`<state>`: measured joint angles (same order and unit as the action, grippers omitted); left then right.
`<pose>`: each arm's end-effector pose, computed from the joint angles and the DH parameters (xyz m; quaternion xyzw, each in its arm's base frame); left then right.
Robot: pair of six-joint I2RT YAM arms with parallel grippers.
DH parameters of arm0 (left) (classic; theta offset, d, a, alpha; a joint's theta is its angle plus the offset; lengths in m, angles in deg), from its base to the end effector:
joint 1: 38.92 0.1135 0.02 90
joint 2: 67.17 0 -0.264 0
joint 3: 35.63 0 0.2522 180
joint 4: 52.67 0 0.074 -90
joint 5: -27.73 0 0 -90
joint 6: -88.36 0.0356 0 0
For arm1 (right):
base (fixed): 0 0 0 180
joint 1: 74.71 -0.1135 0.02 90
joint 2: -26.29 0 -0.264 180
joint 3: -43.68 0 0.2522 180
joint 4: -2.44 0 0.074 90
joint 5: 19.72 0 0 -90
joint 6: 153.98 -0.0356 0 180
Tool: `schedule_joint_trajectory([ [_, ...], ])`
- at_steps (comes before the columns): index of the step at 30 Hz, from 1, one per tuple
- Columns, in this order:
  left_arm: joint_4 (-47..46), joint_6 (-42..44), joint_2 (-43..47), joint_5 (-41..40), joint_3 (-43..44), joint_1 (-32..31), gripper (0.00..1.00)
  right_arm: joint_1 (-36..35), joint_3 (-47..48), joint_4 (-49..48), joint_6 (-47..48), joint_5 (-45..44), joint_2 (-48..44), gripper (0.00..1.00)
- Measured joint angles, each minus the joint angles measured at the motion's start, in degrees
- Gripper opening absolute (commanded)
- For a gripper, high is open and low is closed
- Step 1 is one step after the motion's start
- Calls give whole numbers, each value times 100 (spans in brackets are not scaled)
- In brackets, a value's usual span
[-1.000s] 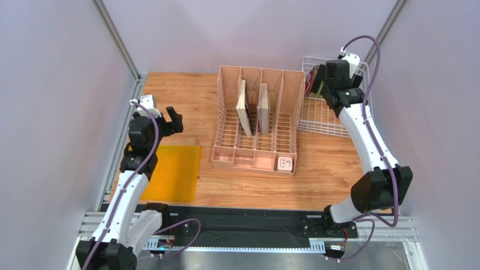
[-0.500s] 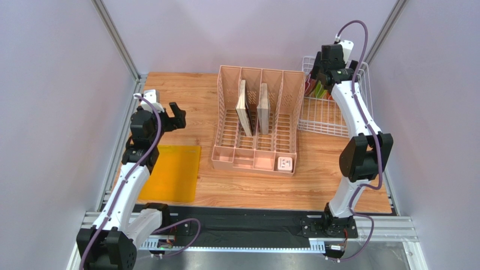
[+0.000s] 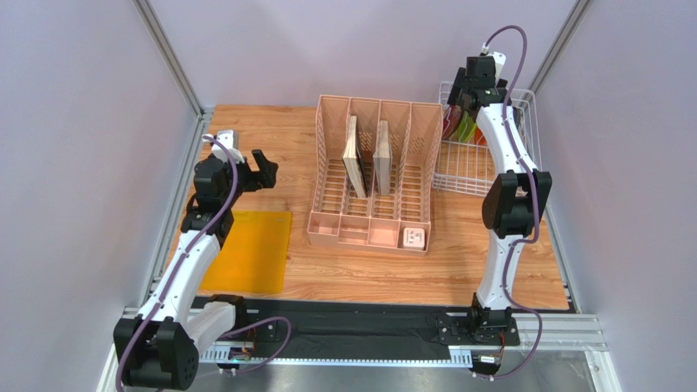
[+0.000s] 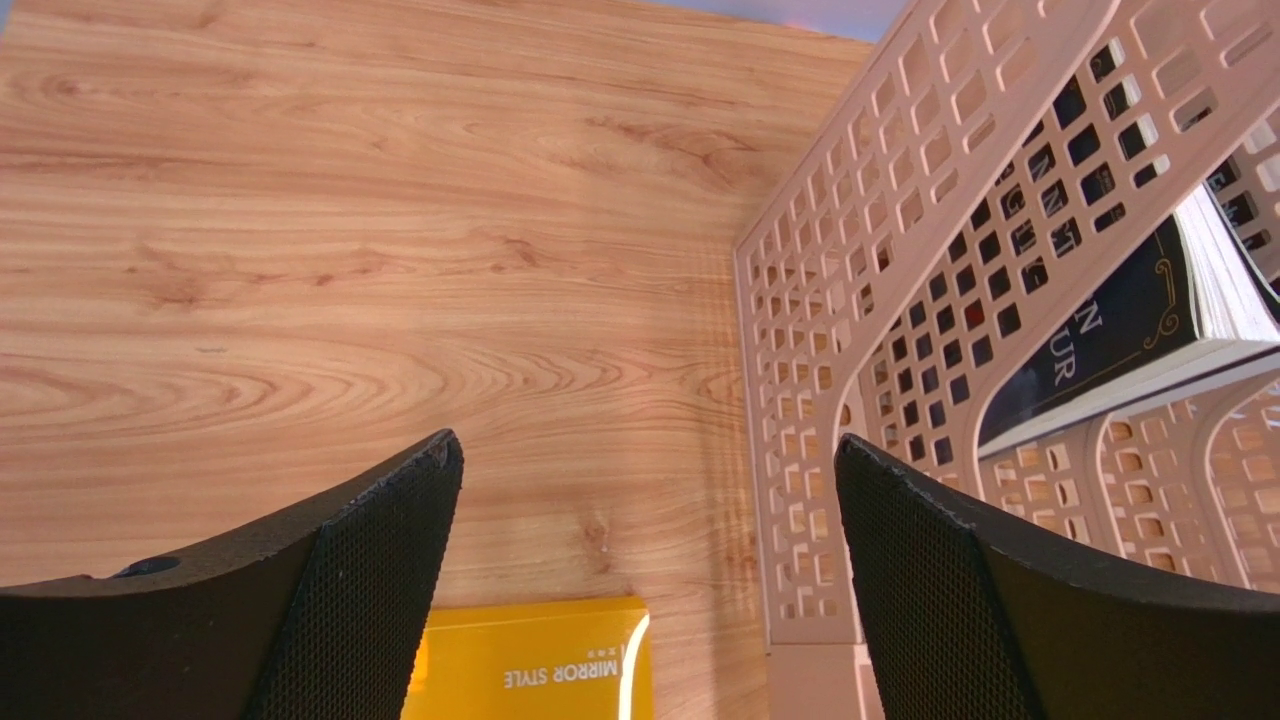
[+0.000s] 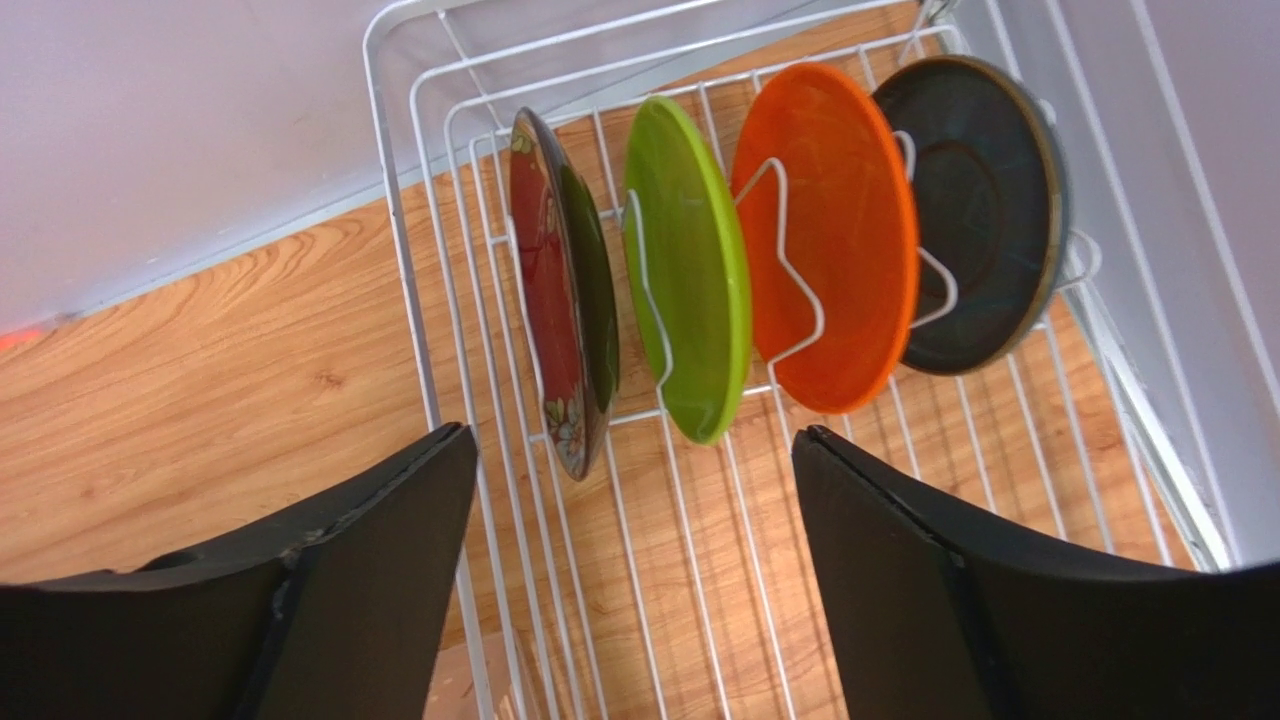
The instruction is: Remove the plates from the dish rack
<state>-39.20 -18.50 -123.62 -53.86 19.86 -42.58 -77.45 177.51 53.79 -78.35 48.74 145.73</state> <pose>0.2312 -0.0200 0.3021 -0.0460 0.7881 -0.1659 0.5910 0.4797 0.0099 0.3417 0.1721 0.8660 -0.1001 0.4586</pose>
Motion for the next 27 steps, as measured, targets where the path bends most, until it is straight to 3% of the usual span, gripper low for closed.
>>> schedule_joint_trajectory([
  [4, -87, -72, -101, 105, -22, 0, 97, 61, 374, 37, 7, 190, 474, 67],
  [13, -223, -133, -168, 166, -107, 0, 97, 321, 581, 98, -87, 870, 1058, 65],
  [15, -267, -153, -181, 168, -144, 0, 97, 382, 599, 92, -87, 981, 1163, 59],
  [20, -339, -208, -267, 162, -245, 0, 97, 459, 743, 63, -140, 1272, 1469, 58],
  [24, -389, -232, -369, 160, -313, 0, 97, 470, 955, 55, -151, 1449, 1735, 38],
  [27, -452, -238, -452, 157, -313, 0, 97, 470, 1029, 33, -164, 1550, 1845, 30],
])
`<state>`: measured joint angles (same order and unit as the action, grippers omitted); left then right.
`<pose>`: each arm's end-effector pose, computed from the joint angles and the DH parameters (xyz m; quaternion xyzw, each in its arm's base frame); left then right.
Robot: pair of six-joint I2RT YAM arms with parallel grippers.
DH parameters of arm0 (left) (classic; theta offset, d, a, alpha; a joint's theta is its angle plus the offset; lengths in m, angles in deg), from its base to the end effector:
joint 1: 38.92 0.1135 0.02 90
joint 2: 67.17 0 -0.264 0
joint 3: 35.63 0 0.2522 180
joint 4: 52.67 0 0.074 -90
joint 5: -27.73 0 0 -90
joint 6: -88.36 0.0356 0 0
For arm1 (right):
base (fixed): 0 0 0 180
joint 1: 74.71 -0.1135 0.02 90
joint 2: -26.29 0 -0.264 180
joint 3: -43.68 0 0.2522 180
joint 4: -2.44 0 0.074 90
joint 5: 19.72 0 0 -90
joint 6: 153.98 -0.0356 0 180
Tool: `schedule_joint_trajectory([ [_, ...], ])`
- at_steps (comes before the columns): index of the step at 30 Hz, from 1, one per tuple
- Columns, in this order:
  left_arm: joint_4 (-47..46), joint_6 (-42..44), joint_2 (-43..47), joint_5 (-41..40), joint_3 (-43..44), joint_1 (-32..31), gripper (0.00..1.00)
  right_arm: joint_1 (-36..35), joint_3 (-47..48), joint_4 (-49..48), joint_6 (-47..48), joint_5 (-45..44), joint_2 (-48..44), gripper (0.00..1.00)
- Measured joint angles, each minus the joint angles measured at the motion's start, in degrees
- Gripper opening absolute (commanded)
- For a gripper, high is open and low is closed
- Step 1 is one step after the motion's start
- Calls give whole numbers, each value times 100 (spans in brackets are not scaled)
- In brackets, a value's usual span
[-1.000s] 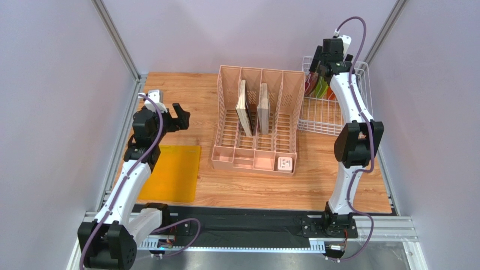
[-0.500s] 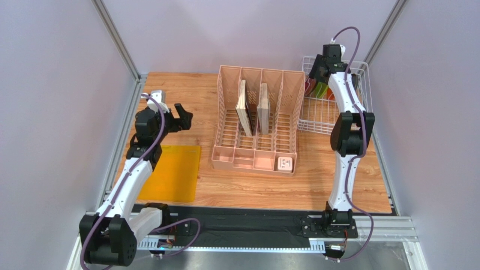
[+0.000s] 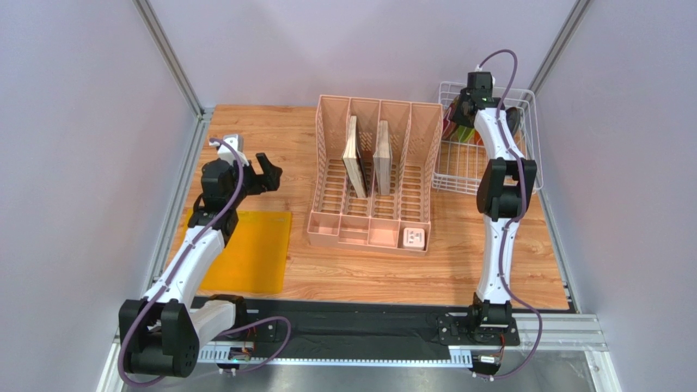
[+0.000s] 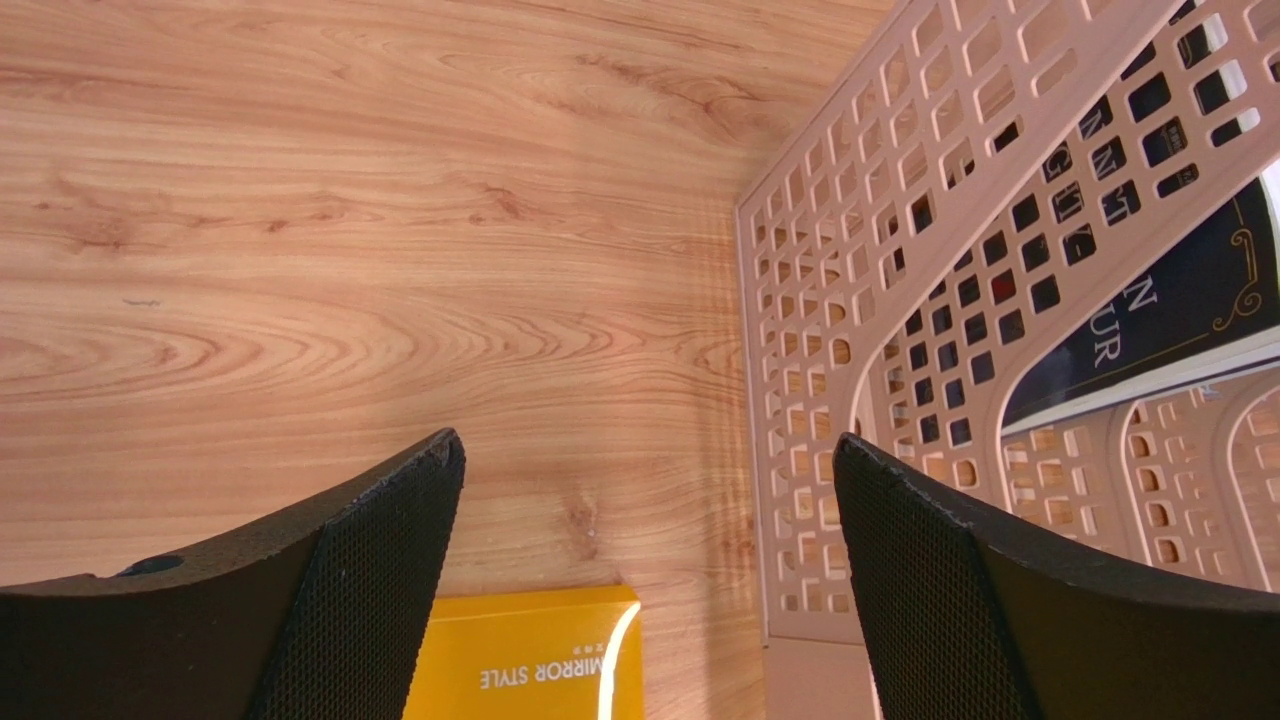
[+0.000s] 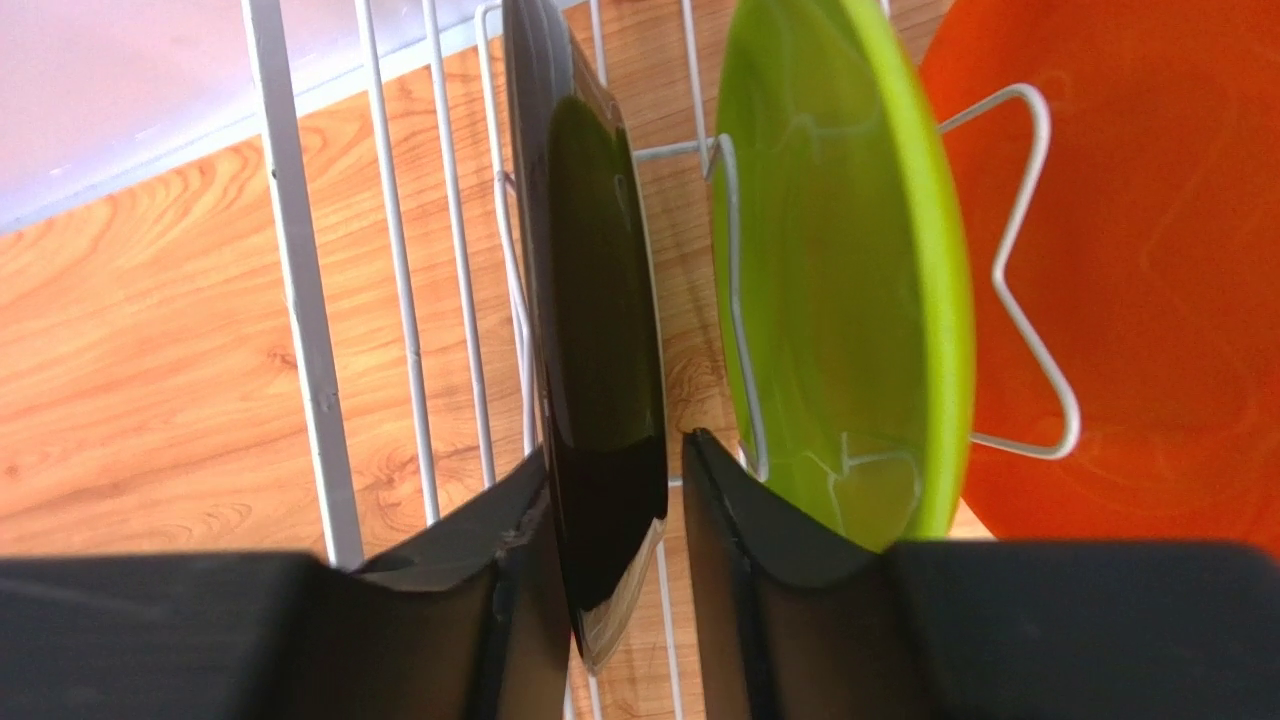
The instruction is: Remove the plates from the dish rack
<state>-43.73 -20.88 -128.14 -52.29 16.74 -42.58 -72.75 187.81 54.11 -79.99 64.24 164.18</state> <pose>0.2444 -0.0218 0.2738 -0.0580 0.8031 -0.1856 0.5631 0.5429 -0.0223 0.2400 0.1640 0.9096 -0.0021 0.3818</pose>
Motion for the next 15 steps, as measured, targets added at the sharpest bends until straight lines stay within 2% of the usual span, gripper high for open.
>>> schedule_joint_trajectory([
  [2, -55, -7, -31, -2, 0, 0, 97, 0, 17, -4, 9, 35, 42, 21],
  [4, -103, -17, -39, -11, 0, 0, 96, 0, 22, -26, 59, 28, 70, 4],
  [5, -122, -22, -39, -17, 0, 0, 96, -2, 22, -17, 76, -33, 70, 0],
  [12, -188, -46, -74, -63, 0, 0, 96, -149, 44, 26, 282, -636, 66, 0],
  [15, -190, -66, -101, -66, -2, 0, 96, -358, -302, -339, 468, -1134, -55, 0],
])
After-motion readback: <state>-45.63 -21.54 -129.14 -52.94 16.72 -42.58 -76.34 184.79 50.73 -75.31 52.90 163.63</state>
